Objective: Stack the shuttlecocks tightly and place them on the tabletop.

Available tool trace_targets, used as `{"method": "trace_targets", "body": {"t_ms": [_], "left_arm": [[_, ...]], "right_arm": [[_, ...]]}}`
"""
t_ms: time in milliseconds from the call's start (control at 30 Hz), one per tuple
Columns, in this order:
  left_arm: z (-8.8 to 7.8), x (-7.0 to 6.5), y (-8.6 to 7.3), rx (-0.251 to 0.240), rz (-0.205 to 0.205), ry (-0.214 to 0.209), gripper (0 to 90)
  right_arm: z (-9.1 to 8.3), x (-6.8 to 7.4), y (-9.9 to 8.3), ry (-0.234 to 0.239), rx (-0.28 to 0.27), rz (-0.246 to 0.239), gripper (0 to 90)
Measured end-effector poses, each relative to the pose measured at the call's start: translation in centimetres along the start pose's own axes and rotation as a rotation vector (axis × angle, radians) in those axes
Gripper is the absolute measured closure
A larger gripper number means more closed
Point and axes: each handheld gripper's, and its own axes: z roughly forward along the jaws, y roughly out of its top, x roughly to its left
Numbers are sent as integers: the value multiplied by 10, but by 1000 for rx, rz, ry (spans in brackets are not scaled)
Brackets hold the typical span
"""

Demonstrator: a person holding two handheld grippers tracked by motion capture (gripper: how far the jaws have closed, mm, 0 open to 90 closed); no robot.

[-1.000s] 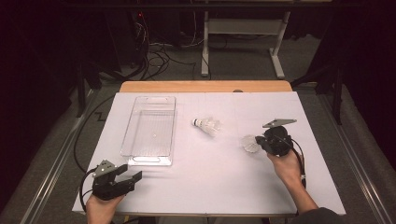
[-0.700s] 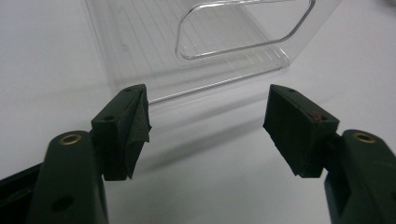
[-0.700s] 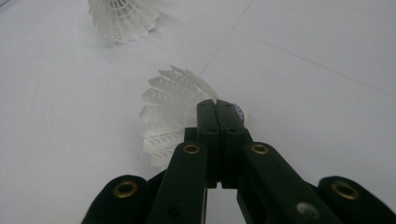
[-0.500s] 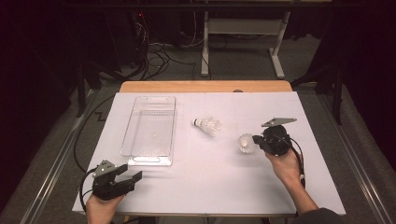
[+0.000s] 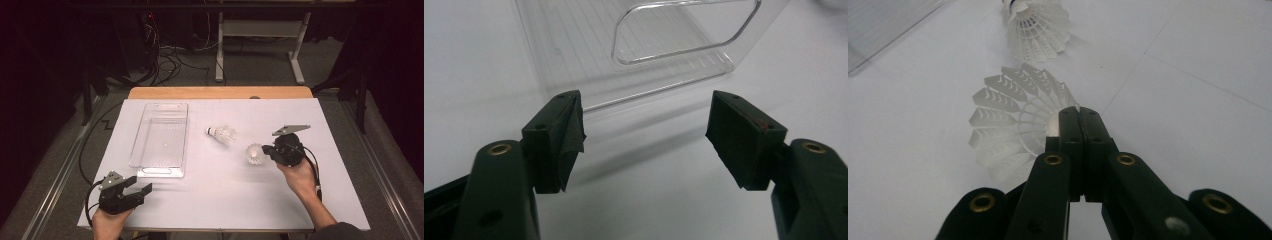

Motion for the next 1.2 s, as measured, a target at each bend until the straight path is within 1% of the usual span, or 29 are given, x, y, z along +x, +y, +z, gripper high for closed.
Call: {"method": "trace_targets", "body": {"t_ms": [400,567,833,1033,1200], "left_arm": [[0,0,0,0,-2,-2,319],[0,0,0,-1,-1,-2,319],[0,0,0,0,-2,-1,319],[0,0,0,-1,-1,-1,319],[-1,0,0,-1,0,-2,319]], "right_arm": [[8,15,9,61,26,-11,900],[12,19,11,81,31,-17,900],[18,24,12,110,33,-14,900],[21,27,13,122,36,-12,900],[24,27,12,109,41,-20,900]]}}
